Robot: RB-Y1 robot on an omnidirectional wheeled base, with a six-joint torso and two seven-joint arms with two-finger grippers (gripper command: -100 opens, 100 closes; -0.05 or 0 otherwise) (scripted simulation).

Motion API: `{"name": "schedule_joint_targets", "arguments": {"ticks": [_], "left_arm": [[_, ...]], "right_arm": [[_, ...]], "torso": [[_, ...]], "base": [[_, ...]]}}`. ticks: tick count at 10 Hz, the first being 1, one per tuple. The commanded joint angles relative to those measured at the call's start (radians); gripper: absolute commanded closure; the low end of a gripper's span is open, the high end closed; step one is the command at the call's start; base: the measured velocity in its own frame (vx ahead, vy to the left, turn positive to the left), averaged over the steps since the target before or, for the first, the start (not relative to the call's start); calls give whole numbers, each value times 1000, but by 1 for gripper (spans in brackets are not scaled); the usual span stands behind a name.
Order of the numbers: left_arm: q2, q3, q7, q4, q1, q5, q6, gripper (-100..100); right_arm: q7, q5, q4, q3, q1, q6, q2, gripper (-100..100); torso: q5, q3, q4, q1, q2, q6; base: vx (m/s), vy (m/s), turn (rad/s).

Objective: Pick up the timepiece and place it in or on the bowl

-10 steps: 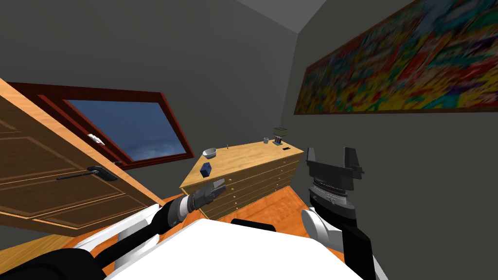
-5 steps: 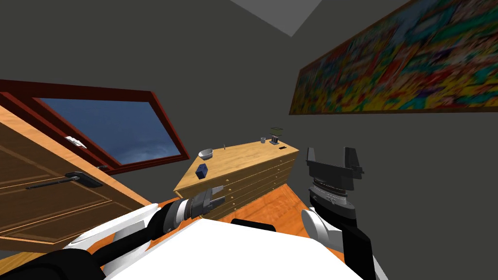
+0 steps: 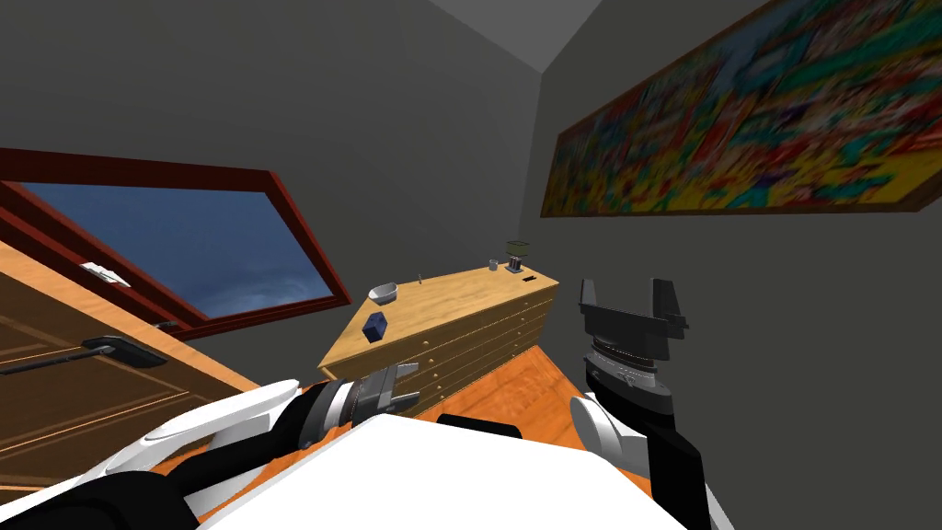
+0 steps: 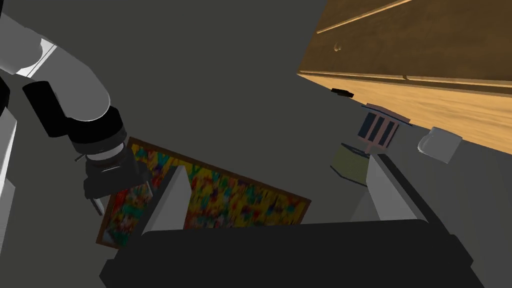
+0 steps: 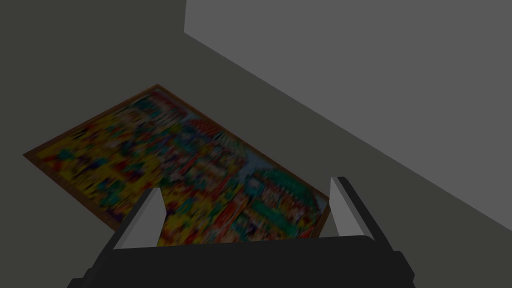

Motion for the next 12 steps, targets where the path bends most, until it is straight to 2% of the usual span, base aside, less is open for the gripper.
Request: {"name": "schedule_joint_targets", "arguments": {"ticks": [1, 3, 4, 6, 7, 9, 10, 11, 12], "left_arm": [[50, -14, -22, 10, 12, -38, 7, -100], [102, -14, -22, 10, 12, -38, 7, -100], [134, -27, -44, 23, 22, -76, 13, -100], [187, -27, -44, 23, 22, -76, 13, -100], [223, -41, -66, 35, 30, -115, 20, -100], [270, -41, -66, 35, 30, -115, 20, -100], [304, -53, -88, 49, 36, -155, 28, -100], [336, -53, -88, 49, 36, -155, 28, -100], [351, -53, -88, 49, 36, -155, 28, -100]], "right_arm": [[0, 0, 0, 0, 0, 0, 0, 0], [0, 0, 0, 0, 0, 0, 0, 0], [0, 0, 0, 0, 0, 0, 0, 0], [0, 0, 0, 0, 0, 0, 0, 0], [0, 0, 0, 0, 0, 0, 0, 0], [0, 0, 0, 0, 0, 0, 0, 0], [0, 0, 0, 0, 0, 0, 0, 0], [0, 0, 0, 0, 0, 0, 0, 0], [0, 0, 0, 0, 0, 0, 0, 0]], "torso": [[0, 0, 0, 0, 0, 0], [0, 0, 0, 0, 0, 0], [0, 0, 0, 0, 0, 0], [0, 0, 0, 0, 0, 0], [0, 0, 0, 0, 0, 0], [0, 0, 0, 0, 0, 0], [0, 0, 0, 0, 0, 0], [0, 0, 0, 0, 0, 0], [0, 0, 0, 0, 0, 0]], "base": [[0, -15, -173], [1, -8, -29], [3, -15, -125], [1, -6, -49], [5, -11, -168], [2, -4, -21], [4, -9, -148], [2, -3, -85], [1, -1, 16]]}}
